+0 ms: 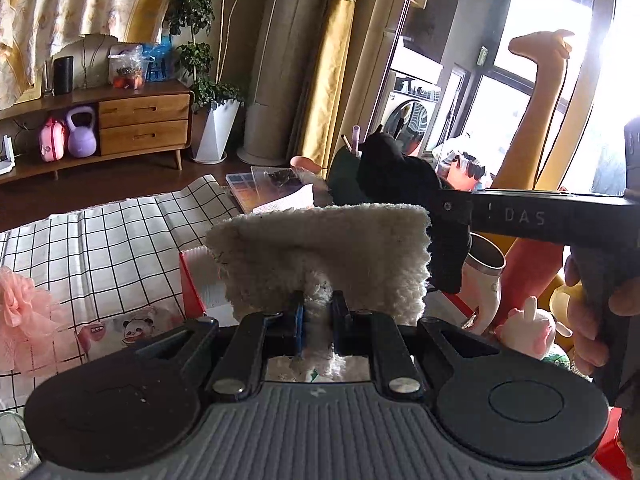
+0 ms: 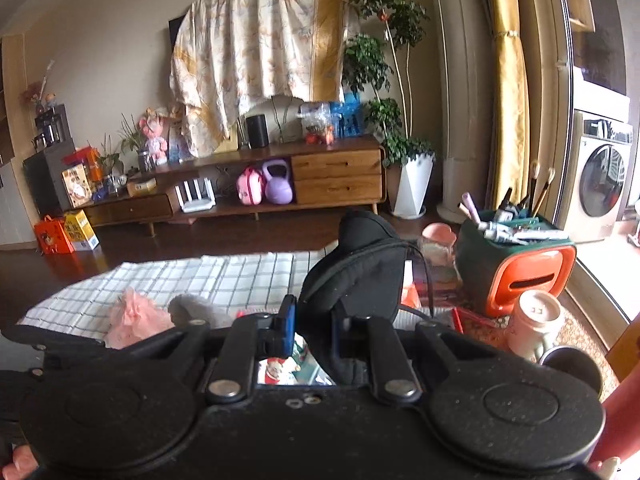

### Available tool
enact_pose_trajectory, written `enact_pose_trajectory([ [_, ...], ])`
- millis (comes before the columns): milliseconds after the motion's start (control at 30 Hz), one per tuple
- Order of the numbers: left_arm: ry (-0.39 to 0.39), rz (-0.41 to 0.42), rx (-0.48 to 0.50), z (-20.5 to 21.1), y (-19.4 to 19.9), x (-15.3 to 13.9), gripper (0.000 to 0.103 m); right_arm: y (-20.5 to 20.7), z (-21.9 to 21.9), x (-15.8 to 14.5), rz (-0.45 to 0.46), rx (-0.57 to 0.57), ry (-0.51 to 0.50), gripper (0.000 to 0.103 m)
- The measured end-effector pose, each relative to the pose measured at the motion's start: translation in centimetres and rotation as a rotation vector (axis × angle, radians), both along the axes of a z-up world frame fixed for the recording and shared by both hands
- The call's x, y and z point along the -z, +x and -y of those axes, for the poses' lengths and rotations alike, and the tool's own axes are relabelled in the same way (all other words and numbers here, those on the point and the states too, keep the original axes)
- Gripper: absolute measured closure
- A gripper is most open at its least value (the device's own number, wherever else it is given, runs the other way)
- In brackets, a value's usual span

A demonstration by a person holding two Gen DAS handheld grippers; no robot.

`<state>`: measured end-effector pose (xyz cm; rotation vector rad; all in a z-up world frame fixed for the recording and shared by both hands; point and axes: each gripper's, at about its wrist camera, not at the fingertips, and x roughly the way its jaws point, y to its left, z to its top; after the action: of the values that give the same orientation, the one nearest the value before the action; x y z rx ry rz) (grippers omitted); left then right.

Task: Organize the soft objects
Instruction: 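Lift the towel and black cloth and carry them over the red box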

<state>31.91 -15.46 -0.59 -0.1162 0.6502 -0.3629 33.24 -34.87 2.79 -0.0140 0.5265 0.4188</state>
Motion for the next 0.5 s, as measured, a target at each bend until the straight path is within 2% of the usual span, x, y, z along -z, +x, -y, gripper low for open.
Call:
enact_pose_trajectory([
  [233,0.035,-0.07,0.015,1.7,2.5,3.1,0.09,2.1,0.6,4.7,-0.107,0.035,-0.028,0.088],
  [500,0.073,-0.108,0.06,3.3,4.1,5.3,0.09,3.7,1.1,7.5,-0.18,0.065,-0.045,0.087],
])
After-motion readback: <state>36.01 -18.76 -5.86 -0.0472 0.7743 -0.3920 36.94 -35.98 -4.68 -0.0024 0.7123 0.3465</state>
